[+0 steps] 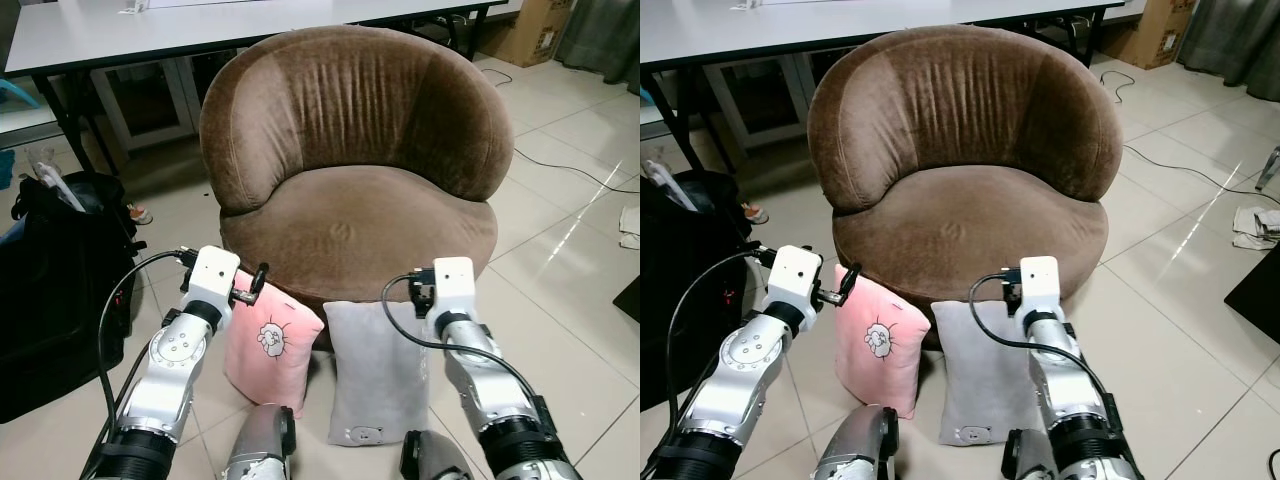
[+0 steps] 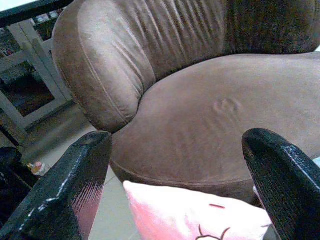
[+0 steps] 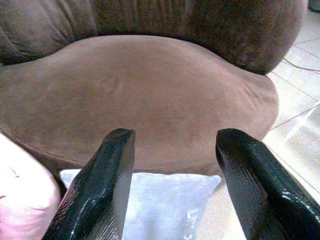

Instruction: Move the pillow to the sofa from floor

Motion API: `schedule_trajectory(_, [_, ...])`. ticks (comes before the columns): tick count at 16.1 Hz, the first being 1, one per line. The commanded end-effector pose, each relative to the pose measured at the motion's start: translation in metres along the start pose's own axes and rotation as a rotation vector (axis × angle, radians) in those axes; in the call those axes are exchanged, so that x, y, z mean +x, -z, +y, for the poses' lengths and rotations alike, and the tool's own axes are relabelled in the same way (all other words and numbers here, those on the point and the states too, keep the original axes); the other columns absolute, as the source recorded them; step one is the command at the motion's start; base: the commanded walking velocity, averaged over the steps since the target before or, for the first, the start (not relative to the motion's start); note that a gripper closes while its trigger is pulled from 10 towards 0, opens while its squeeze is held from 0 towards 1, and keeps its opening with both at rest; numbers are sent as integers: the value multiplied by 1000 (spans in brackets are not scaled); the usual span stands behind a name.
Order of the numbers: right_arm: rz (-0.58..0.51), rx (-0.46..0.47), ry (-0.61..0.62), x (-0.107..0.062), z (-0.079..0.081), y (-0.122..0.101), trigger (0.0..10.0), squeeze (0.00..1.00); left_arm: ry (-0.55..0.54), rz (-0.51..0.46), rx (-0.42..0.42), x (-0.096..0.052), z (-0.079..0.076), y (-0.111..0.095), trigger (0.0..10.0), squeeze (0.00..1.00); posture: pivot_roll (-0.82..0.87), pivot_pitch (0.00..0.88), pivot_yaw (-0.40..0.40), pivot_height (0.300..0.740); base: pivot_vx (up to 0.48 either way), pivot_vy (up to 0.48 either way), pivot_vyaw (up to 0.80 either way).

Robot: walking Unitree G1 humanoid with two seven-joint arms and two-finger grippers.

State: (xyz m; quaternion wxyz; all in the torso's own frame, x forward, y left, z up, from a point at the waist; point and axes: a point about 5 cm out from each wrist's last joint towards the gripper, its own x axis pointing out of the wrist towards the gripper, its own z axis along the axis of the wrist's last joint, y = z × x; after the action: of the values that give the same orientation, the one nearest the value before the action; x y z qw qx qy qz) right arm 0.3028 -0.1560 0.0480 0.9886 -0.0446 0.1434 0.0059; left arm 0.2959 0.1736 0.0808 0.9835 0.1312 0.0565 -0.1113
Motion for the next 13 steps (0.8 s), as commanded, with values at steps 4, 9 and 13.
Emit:
schedule_trajectory(4, [1,-19,8,-3,-7,4,10000,0,2,-11,-11,5,-4,-1,10000,0,90,0,31,627,0,0,0])
schedule_trajectory(9, [18,4,-7,-1,-4,6,10000,0,7,-44,0,5,-4,-9,10000,0,113,0,5,627,0,-349,480])
schedule_trajectory(13, [21,-38,-54,2,-5,4,10000,0,-24,-31,-15,-2,-9,1,10000,0,133,0,-52,627,0,-369,0])
